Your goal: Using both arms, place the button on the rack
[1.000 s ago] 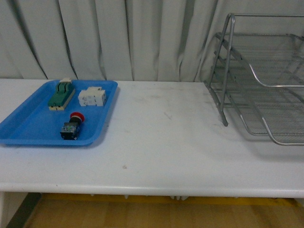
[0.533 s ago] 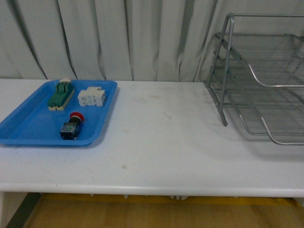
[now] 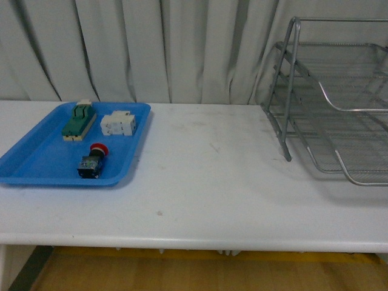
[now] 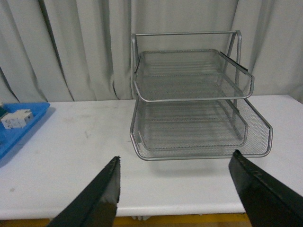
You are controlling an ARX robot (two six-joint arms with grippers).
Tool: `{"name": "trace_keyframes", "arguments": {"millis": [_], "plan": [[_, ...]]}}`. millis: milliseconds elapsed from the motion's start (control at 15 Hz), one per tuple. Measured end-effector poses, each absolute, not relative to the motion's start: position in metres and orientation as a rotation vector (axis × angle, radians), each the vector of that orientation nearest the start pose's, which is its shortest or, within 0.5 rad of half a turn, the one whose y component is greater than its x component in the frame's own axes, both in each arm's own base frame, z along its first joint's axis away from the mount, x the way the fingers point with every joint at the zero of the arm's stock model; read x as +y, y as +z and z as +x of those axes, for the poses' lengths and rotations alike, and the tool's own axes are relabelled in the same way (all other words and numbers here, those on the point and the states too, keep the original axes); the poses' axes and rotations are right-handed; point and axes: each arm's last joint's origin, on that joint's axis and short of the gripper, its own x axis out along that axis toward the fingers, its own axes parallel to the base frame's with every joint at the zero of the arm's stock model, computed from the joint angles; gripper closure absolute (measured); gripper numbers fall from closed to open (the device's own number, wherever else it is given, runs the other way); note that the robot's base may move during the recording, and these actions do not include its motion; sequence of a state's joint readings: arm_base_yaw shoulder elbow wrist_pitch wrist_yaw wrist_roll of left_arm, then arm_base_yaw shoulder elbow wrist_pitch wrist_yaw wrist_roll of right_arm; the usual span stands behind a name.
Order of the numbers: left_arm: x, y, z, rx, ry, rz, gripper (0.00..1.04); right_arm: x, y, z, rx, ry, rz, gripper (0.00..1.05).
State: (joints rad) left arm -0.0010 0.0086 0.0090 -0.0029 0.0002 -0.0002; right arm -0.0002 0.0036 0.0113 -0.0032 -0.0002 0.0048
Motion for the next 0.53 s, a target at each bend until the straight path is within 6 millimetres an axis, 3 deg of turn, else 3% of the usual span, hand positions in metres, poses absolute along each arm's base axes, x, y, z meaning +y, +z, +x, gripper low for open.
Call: {"name": "trace_keyframes", "arguments": {"millis": [133,200,267,400,533], "plan": [[0.000,0.164,0.097,0.100,0.004,-0.029,0.07,0.000,0.167,0.097,-0.004,0.000,0.005,0.17],[0.001,0.170,0.099,0.360,0.031,-0.144,0.07,0.000,0.167,0.097,-0.004,0.000,0.005,0.05],[0.003,0.189,0.110,0.405,0.051,-0.270,0.07,0.000,0.167,0.097,-0.004,0.000,0.004,0.07],[0.005,0.222,0.145,0.291,0.017,-0.292,0.07,0.000,0.167,0.097,-0.004,0.000,0.003,0.06],[0.003,0.235,0.210,0.286,-0.024,-0.264,0.07,0.000,0.167,0.097,-0.004,0.000,0.003,0.06]]}}
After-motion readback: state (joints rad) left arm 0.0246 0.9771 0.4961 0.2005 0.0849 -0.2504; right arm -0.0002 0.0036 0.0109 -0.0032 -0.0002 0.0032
